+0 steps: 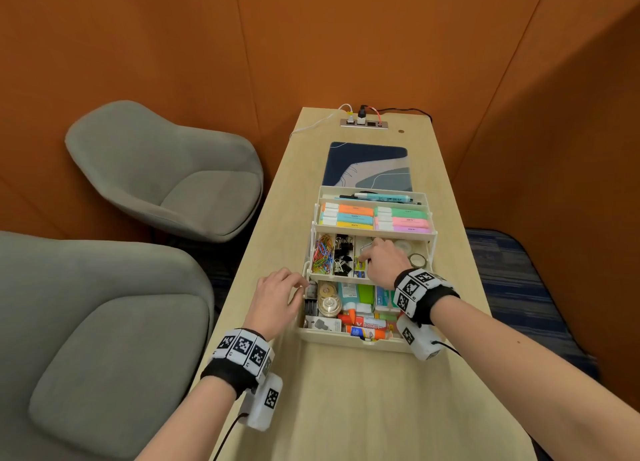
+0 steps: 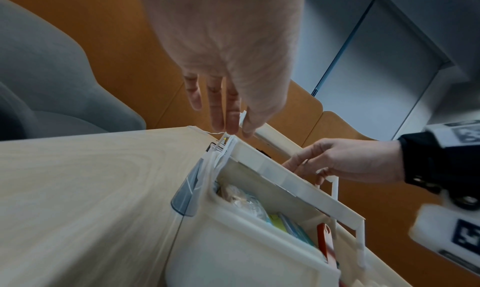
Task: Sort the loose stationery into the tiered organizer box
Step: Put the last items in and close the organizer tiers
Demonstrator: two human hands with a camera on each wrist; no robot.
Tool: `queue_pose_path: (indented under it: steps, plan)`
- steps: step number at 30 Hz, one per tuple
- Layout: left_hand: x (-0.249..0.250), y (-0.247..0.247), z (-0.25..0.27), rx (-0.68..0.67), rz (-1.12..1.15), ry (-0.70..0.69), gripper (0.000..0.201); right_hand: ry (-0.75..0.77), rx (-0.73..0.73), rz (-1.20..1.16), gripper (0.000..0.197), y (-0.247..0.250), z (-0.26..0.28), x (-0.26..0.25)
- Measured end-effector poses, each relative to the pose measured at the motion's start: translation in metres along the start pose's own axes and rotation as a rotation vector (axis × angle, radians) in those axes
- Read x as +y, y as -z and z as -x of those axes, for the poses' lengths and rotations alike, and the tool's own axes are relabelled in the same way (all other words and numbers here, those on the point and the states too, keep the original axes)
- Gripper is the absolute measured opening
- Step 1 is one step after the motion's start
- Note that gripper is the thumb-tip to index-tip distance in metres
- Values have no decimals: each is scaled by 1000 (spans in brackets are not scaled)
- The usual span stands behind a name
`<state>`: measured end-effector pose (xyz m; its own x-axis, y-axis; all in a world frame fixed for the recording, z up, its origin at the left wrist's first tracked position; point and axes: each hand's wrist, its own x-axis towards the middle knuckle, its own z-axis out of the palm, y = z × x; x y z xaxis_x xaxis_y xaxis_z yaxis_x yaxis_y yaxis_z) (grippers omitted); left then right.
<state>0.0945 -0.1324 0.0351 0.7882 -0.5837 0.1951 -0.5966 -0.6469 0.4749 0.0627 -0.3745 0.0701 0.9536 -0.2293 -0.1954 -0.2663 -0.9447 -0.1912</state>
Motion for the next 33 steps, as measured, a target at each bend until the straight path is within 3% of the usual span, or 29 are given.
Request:
queue_pose_path:
  steps: [5, 8, 11, 13, 15, 18, 23, 27, 33]
  plan:
    - [1, 0, -4, -19, -12, -5, 13, -4, 7, -67, 46, 4, 9, 3]
    - [2, 5, -17, 7, 15, 14, 15, -18, 130, -379, 35, 21, 24, 12]
    - [5, 17, -41, 151, 221, 195, 20, -105, 307, -659, 26, 50, 46, 44]
    - [6, 25, -61, 238, 370, 348, 26, -261, 465, -788, 25, 67, 55, 78]
    - [3, 29, -83, 236, 465, 443, 32, -440, 544, -974, 31, 76, 57, 111]
    - [-4, 26, -115, 54, 495, 539, 43, -636, 383, -1292, 37, 71, 56, 142]
    - [5, 18, -142, -290, 653, 747, 79, -715, 139, -1368, 55, 41, 36, 156]
    - [1, 1, -154, -356, 736, 846, 93, -713, 38, -1388, 71, 30, 14, 135]
    - [1, -13, -169, -360, 871, 844, 101, -719, -63, -1581, 84, 29, -17, 116]
